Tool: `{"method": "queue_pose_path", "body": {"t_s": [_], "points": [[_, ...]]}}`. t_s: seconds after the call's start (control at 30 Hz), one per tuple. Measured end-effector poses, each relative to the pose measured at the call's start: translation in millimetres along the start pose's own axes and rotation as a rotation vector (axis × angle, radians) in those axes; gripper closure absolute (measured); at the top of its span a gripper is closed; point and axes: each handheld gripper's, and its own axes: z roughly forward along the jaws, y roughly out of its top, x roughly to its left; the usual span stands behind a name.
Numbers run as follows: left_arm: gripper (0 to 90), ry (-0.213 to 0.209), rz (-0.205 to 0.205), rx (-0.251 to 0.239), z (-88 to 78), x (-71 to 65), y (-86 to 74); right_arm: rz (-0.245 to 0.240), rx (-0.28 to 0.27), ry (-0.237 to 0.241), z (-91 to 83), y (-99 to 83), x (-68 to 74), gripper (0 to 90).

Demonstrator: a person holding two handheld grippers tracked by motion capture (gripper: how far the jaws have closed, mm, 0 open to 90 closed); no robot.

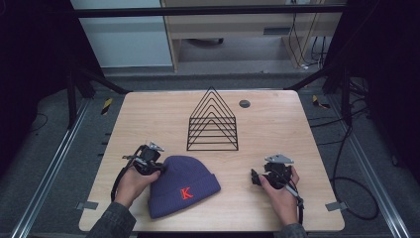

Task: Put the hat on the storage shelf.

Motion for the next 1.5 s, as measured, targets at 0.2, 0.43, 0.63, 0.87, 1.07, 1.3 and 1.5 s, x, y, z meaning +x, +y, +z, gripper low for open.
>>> {"method": "queue_pose_path", "body": {"t_s": [0.2, 0.43, 0.63, 0.87, 1.07, 1.3, 1.5], "points": [[79.3, 0.017, 0.047, -0.082, -21.9, -10.1, 3.1, 0.0, 0.0, 0.0, -0.1, -0.1, 0.1, 8.1], [79.3, 0.06, 0.146, -0.19, -46.5, -25.0, 10.4, 0.0, 0.0, 0.001, -0.1, 0.0, -0.1, 8.1], [79.5, 0.076, 0.221, -0.223, -66.5, -39.6, 16.7, -0.003, 0.001, 0.003, -0.2, -0.1, -0.3, 8.1], [79.7, 0.08, 0.286, -0.277, -91.7, -52.2, 24.9, -0.004, 0.001, 0.005, -0.3, -0.1, -0.4, 8.1], [79.8, 0.078, 0.316, -0.315, -112.3, -56.6, 31.1, 0.001, -0.003, -0.001, -0.8, -0.4, -1.2, 10.0], [79.9, 0.101, 0.332, -0.339, -133.6, -51.8, 39.4, -0.004, -0.03, -0.01, -8.1, 0.2, -2.8, 12.6], [79.9, 0.117, 0.323, -0.355, -148.4, -42.5, 45.7, -0.058, -0.081, 0.022, -31.4, 11.1, 3.9, 15.4]]}}
